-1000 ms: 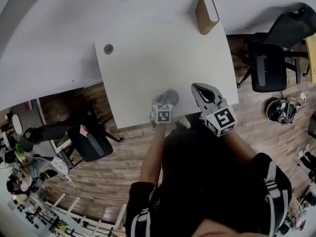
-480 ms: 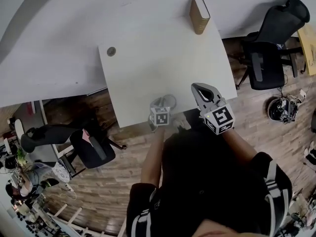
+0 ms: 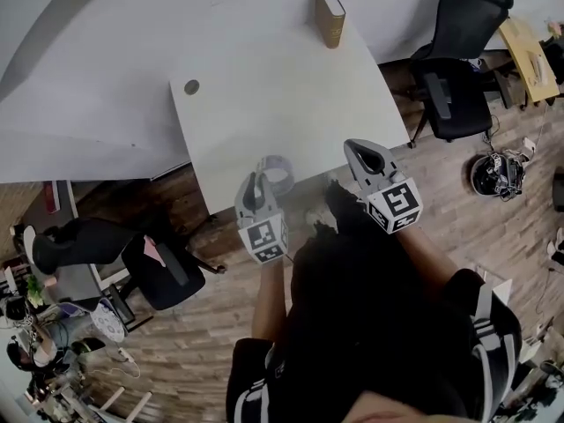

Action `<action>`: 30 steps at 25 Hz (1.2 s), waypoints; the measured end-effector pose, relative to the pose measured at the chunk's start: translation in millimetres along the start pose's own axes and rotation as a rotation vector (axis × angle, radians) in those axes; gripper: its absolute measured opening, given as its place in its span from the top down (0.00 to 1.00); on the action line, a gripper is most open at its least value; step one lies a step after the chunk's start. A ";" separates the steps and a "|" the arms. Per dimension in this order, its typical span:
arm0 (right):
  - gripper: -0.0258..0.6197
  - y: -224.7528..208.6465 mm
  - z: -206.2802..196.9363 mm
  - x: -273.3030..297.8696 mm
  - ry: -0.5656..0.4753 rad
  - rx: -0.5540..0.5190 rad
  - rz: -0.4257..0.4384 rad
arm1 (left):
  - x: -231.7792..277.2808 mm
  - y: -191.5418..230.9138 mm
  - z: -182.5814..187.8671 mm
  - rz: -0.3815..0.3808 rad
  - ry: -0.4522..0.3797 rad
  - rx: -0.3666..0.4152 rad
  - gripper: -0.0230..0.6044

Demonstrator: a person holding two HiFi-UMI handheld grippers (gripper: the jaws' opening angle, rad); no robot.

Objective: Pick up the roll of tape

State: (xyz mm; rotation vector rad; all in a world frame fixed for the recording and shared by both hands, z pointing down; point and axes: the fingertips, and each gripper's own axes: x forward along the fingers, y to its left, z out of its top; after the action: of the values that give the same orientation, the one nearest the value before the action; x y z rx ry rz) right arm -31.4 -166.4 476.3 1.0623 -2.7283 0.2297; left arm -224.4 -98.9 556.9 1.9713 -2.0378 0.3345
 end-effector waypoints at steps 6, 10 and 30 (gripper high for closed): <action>0.94 -1.6 22.6 -26.6 -0.060 0.032 0.001 | -82.8 -19.8 96.1 0.053 -0.305 0.068 0.85; 0.94 -8.8 26.0 -37.7 -0.085 0.058 0.011 | -106.0 -40.0 114.2 0.055 -0.347 0.007 0.85; 0.94 -34.2 9.0 -64.4 -0.077 0.070 0.065 | -94.7 -97.9 115.3 0.038 -0.314 0.060 0.85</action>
State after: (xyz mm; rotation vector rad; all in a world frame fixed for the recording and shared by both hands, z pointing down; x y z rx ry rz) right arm 37.1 -151.4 454.2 1.0213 -2.8457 0.3032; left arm -129.3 -55.8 412.2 2.1369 -2.2789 0.0972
